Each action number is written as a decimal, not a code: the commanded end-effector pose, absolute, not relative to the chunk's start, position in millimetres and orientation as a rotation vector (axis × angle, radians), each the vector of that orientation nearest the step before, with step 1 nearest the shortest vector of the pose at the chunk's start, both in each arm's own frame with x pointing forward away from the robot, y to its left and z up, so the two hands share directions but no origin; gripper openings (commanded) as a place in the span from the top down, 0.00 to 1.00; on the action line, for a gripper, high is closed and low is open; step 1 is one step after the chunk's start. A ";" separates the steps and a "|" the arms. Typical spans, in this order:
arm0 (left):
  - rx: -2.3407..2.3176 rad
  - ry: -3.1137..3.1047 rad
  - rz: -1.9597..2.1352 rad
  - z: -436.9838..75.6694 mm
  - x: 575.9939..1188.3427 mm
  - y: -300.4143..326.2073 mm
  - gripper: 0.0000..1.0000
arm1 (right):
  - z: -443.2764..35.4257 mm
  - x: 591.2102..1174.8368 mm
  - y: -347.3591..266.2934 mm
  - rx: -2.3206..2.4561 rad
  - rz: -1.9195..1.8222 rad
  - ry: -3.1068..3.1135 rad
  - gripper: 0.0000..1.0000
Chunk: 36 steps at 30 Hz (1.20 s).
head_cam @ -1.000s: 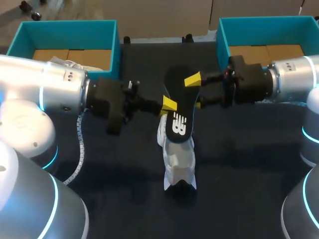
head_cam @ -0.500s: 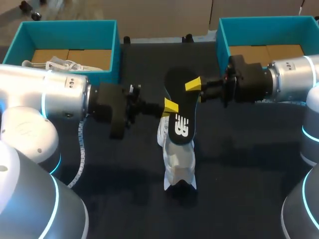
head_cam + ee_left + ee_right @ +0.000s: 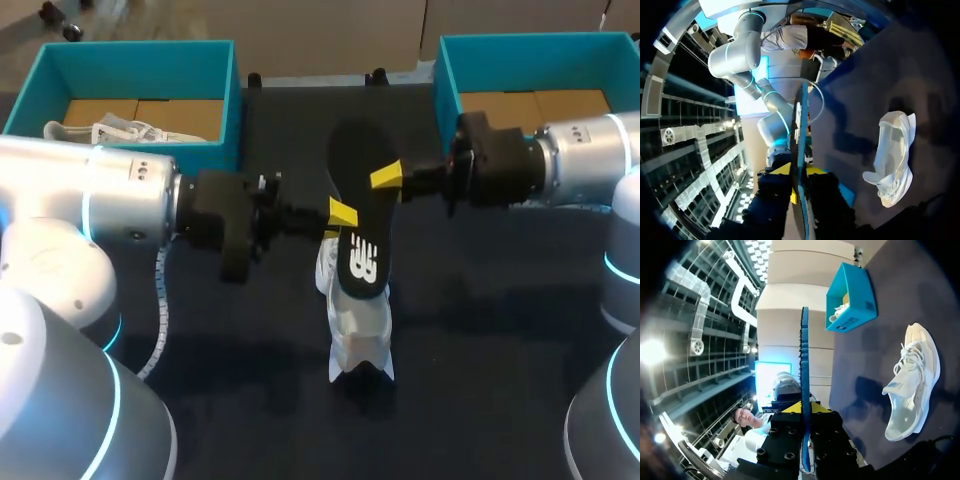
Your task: Take the shoe out of the shoebox, open the shoe tongue, remove and reinsert the insole, then place the shoe into the shoebox
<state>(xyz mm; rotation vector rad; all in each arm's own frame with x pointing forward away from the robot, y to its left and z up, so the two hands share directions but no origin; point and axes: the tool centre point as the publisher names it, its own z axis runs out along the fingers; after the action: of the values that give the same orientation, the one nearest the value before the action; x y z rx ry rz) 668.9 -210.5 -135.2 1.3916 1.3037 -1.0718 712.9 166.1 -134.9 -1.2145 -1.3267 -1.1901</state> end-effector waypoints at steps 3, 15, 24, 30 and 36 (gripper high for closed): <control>1.440 1.350 -1.087 -128.6 674.1 -199.3 0.00 | -139.8 710.5 168.7 -1.224 -1.194 -1.316 1.00; 1.529 1.508 -1.036 -122.5 678.2 -179.3 0.00 | -147.1 709.1 167.0 -1.234 -1.171 -1.305 1.00; 1.519 1.564 -1.075 -116.8 679.7 -178.8 0.00 | -148.3 709.8 170.5 -1.229 -1.167 -1.306 1.00; 1.519 1.564 -1.075 -116.8 679.7 -178.8 0.00 | -149.7 708.7 173.1 -1.225 -1.154 -1.304 1.00; 1.538 1.698 -1.017 -116.7 679.7 -174.6 0.00 | -153.5 706.9 175.1 -1.224 -1.132 -1.300 1.00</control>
<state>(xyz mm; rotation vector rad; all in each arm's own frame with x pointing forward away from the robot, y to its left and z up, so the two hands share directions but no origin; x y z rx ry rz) 681.4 -173.1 -125.0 1.5082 1.6352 -1.0627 705.1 172.4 -150.9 -1.2263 -1.2993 -1.1370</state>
